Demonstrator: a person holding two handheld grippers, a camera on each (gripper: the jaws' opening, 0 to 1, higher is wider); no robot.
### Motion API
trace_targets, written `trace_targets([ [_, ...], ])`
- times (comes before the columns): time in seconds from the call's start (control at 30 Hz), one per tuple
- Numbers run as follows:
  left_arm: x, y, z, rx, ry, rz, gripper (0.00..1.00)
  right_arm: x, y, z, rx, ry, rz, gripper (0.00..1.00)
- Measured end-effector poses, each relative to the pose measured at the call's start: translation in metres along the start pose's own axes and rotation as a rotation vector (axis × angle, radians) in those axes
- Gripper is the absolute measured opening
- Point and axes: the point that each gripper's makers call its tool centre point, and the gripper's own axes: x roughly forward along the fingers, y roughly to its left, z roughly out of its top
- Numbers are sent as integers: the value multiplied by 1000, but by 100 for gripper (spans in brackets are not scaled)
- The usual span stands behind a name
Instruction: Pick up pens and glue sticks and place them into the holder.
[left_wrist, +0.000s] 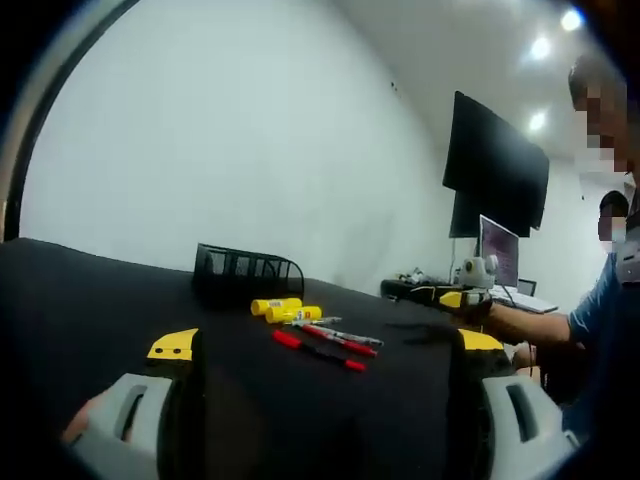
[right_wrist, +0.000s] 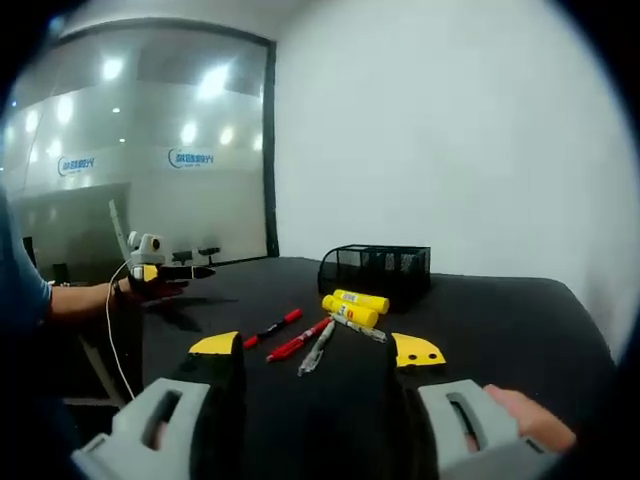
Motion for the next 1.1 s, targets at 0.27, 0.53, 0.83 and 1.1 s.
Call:
trace_targets([
  [0.27,9,7,-5,12,-9,-16,96,5,0,4,-9,18,-26,39],
  [0.53,17,12,-10,13,-18,-32,96,26,10,-13,-2,76,-34,30],
  [0.83,20,14,-22,17,2,-49,96,50,17,-31,1,130,-74,24],
  [1.1,17,12,-19,-5,-18,-67,96,75,25,-50,22,199,-102,18],
])
